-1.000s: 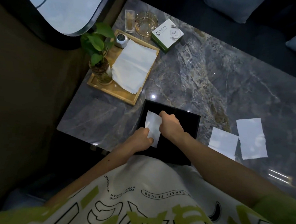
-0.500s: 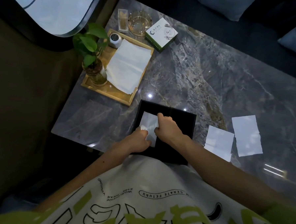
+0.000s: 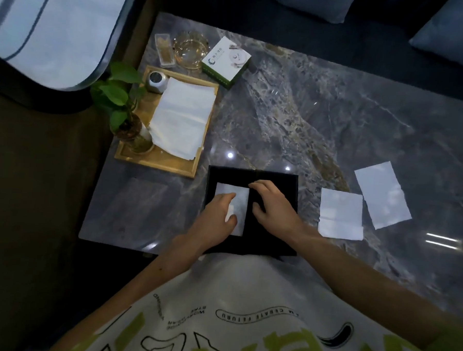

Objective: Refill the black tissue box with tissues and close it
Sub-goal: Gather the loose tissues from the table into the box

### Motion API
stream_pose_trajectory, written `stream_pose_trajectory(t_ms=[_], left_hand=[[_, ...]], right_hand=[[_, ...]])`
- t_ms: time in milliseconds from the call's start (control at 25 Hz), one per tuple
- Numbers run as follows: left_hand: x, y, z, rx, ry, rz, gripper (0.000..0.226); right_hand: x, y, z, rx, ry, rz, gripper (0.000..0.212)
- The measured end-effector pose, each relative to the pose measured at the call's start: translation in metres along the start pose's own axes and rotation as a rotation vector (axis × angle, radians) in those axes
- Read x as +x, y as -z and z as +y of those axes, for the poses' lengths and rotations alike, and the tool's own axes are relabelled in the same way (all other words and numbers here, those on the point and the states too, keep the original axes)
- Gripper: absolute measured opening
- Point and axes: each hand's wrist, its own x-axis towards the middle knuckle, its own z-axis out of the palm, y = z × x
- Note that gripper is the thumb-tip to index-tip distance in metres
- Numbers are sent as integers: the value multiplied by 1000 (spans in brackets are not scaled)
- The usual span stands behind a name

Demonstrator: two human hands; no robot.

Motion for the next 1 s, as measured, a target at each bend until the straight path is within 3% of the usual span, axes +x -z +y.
stream_pose_trajectory(t_ms=[240, 440, 600, 840, 1000], left_hand=[[31, -19, 49, 60, -204, -35, 55], [61, -65, 108, 13, -262, -119, 49], [81, -109, 140, 5, -177, -146, 48], [110, -167, 160, 50, 140, -167, 65], [120, -196, 169, -32, 284, -73, 54]], right_hand=[[-38, 24, 56, 199, -321, 293, 52], [-79, 48, 127, 359, -548, 480, 48], [-97, 61, 177, 473, -682, 531, 50], [-105, 79, 234, 436, -687, 430, 44], [-103, 86, 256, 446, -699, 353, 42]])
